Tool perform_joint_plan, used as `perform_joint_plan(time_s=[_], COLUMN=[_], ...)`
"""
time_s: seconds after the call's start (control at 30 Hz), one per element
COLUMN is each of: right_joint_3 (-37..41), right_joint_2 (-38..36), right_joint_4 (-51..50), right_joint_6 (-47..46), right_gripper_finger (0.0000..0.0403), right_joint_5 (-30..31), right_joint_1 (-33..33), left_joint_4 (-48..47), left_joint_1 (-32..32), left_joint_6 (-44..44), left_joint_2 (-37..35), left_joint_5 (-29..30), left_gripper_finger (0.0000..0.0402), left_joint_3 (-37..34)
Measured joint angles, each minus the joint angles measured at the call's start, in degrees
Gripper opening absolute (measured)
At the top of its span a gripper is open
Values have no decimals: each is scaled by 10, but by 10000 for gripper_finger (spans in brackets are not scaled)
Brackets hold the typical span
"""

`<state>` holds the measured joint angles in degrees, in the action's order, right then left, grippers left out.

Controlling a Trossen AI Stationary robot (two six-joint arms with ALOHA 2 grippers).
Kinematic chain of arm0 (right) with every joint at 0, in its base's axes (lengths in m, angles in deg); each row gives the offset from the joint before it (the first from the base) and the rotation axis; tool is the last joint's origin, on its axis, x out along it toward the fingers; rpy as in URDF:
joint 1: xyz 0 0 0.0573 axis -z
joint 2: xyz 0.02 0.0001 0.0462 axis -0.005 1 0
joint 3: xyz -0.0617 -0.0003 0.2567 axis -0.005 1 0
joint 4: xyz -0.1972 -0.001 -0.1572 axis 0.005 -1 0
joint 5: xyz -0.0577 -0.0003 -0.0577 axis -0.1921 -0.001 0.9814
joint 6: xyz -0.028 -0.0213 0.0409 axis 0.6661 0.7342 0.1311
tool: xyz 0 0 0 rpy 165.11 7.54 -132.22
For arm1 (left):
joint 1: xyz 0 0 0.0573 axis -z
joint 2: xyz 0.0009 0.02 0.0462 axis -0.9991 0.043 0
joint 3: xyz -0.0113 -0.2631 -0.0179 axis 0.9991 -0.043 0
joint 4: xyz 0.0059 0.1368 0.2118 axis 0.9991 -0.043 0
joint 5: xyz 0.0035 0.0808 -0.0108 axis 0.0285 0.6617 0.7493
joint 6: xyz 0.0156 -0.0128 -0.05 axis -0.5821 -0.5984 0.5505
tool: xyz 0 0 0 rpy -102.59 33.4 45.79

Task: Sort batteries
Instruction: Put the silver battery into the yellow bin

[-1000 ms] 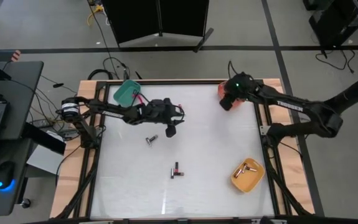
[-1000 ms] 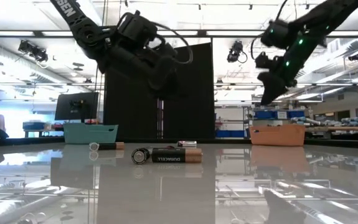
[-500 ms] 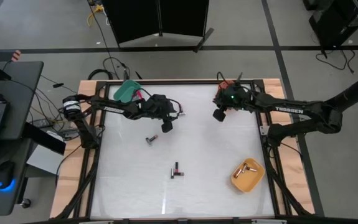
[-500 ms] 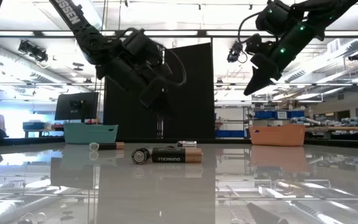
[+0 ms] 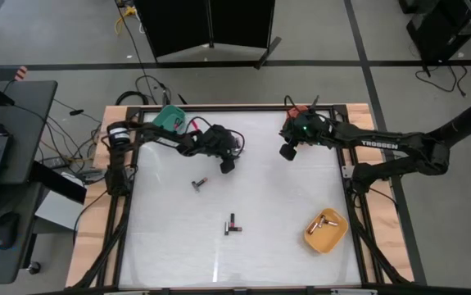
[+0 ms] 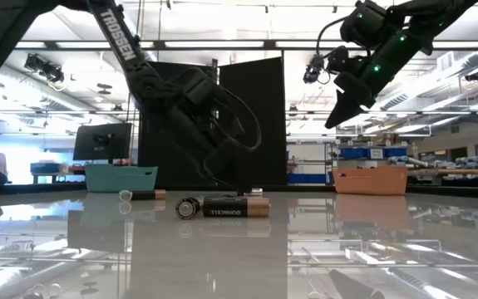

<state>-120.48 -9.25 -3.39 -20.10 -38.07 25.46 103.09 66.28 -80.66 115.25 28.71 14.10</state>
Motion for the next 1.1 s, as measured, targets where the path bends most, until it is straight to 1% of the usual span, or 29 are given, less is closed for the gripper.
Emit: perform_joint_plan(time_s=[0.17,0.3,0.4,0.63,0.73,0.9,0.93,1.03,1.1], right_joint_3=[0,0,0,0,0,5,12,48,77], right_joint_2=[0,0,0,0,0,0,0,0,0], right_joint_4=[-1,-1,-2,-2,-7,-9,6,79,151], right_joint_6=[1,1,1,2,2,-2,-7,-23,-43], right_gripper_finger=[45,40,37,32,32,29,28,27,28], right_joint_5=[0,0,0,0,-10,-61,-70,-99,-116], right_joint_1=[0,0,-1,-1,-1,-13,-19,-40,-59], left_joint_4=[4,5,5,-18,-27,-42,-26,63,115], left_joint_1=[-1,-1,-1,4,13,34,38,46,49], left_joint_6=[0,7,12,-3,-5,-16,-16,-6,17], left_joint_2=[20,21,22,20,11,-31,-44,-74,-86], left_joint_5=[3,18,27,29,31,19,7,-31,-59], left_gripper_finger=[237,213,176,54,50,50,50,50,50], left_joint_3=[8,8,9,10,9,0,-3,-29,-54])
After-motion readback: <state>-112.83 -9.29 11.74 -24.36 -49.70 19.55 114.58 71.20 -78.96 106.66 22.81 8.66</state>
